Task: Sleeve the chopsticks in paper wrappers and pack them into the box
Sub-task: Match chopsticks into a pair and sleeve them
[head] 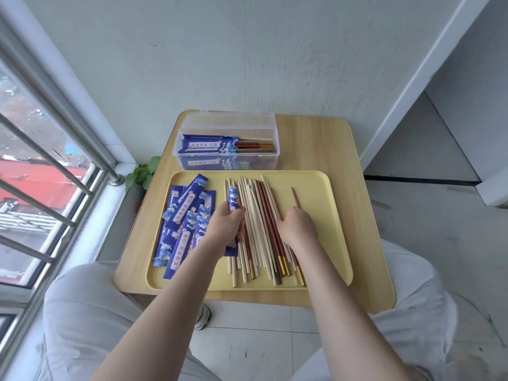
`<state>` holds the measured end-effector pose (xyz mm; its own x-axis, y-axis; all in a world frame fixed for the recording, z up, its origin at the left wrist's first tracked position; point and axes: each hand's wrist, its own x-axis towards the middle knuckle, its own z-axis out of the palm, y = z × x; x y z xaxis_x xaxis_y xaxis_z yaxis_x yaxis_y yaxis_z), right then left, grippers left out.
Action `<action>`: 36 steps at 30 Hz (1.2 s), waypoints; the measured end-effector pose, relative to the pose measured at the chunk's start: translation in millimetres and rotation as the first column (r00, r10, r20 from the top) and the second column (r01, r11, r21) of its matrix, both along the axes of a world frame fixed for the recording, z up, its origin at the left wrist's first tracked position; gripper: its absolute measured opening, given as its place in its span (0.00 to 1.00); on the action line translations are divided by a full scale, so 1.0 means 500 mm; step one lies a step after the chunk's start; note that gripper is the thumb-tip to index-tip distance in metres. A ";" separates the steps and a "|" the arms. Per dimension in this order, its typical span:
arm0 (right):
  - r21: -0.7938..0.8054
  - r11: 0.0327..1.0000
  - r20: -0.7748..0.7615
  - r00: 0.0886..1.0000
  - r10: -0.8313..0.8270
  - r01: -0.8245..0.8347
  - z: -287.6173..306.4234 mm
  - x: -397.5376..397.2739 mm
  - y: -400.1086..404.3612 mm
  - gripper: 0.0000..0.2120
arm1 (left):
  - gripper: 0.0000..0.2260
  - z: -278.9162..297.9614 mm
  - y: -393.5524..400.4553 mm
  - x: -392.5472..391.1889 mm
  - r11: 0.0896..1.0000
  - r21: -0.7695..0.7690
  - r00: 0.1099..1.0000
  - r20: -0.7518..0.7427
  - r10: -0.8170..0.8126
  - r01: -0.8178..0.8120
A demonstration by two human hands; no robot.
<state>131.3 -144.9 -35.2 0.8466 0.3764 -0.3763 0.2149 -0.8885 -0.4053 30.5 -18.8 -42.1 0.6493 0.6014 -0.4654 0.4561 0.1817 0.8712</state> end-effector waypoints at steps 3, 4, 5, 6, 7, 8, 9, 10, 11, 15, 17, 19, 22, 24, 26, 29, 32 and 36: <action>0.001 1.000 -0.065 0.997 -0.031 0.031 0.001 0.005 0.006 0.13 | 0.05 -0.002 -0.003 -0.007 1.000 0.022 1.000 -0.027 -0.013 0.014; 0.001 0.999 -0.079 0.996 -0.038 0.038 0.003 0.006 0.008 0.13 | 0.07 -0.003 -0.002 -0.009 1.000 0.024 0.999 -0.036 -0.019 0.020; 0.002 0.999 -0.090 0.995 -0.045 0.046 0.004 0.007 0.009 0.13 | 0.08 -0.006 -0.001 -0.011 0.999 0.030 0.999 -0.045 -0.027 0.029; 0.004 0.999 -0.096 0.994 -0.049 0.049 0.004 0.007 0.010 0.13 | 0.08 -0.008 -0.001 -0.013 0.998 0.041 0.998 -0.057 -0.038 0.040; 0.007 0.999 -0.096 0.994 -0.048 0.049 0.003 0.006 0.010 0.12 | 0.08 -0.010 -0.001 -0.014 0.997 0.057 0.996 -0.070 -0.046 0.050; 0.013 0.999 -0.093 0.995 -0.046 0.047 0.002 0.005 0.010 0.12 | 0.08 -0.012 -0.002 -0.016 0.996 0.076 0.996 -0.079 -0.050 0.056; 0.023 0.999 -0.086 0.995 -0.044 0.046 0.002 0.004 0.010 0.10 | 0.09 -0.012 -0.002 -0.017 0.994 0.092 0.995 -0.086 -0.052 0.059; 0.038 0.998 -0.073 0.996 -0.044 0.047 0.001 0.005 0.011 0.08 | 0.10 -0.011 -0.003 -0.017 0.993 0.103 0.995 -0.088 -0.053 0.062; 0.053 0.997 -0.057 0.997 -0.045 0.048 0.000 0.008 0.011 0.07 | 0.11 -0.010 -0.004 -0.017 0.992 0.110 0.995 -0.086 -0.058 0.067; 0.054 0.998 0.001 1.000 -0.013 0.013 0.007 0.015 0.007 0.13 | 0.12 -0.009 0.001 -0.019 0.987 0.148 0.996 -0.066 -0.059 0.069; -0.013 0.999 -0.002 0.999 0.034 -0.034 0.012 0.011 0.006 0.11 | 0.12 -0.008 0.003 -0.017 0.986 0.161 0.997 -0.065 -0.044 0.054; -0.072 0.995 -0.012 0.997 0.073 -0.073 0.015 0.001 0.005 0.07 | 0.13 -0.005 0.005 -0.013 0.986 0.161 0.997 -0.069 -0.032 0.043; -0.104 0.992 0.015 0.997 0.080 -0.078 0.016 -0.010 0.008 0.06 | 0.16 -0.001 0.007 -0.008 0.988 0.151 0.996 -0.087 -0.027 0.040; -0.121 0.990 0.029 0.997 0.076 -0.072 0.021 -0.018 0.011 0.08 | 0.16 0.001 0.008 -0.008 0.987 0.152 0.994 -0.102 -0.026 0.041; -0.125 0.990 0.032 0.997 0.073 -0.069 0.022 -0.025 0.014 0.09 | 0.17 -0.002 0.008 -0.011 0.988 0.147 0.994 -0.109 -0.021 0.037; -0.092 0.994 0.028 0.998 0.064 -0.061 0.021 -0.032 0.014 0.08 | 0.18 -0.007 0.003 -0.016 0.990 0.133 0.993 -0.115 -0.030 0.046; -0.041 0.998 0.011 0.999 0.048 -0.047 0.019 -0.031 0.011 0.07 | 0.18 -0.014 0.001 -0.022 0.989 0.140 0.993 -0.107 -0.041 0.056; -0.002 1.000 -0.047 0.999 0.000 0.000 0.014 -0.022 0.010 0.13 | 0.17 -0.015 0.003 -0.028 0.988 0.142 0.997 -0.055 -0.059 0.066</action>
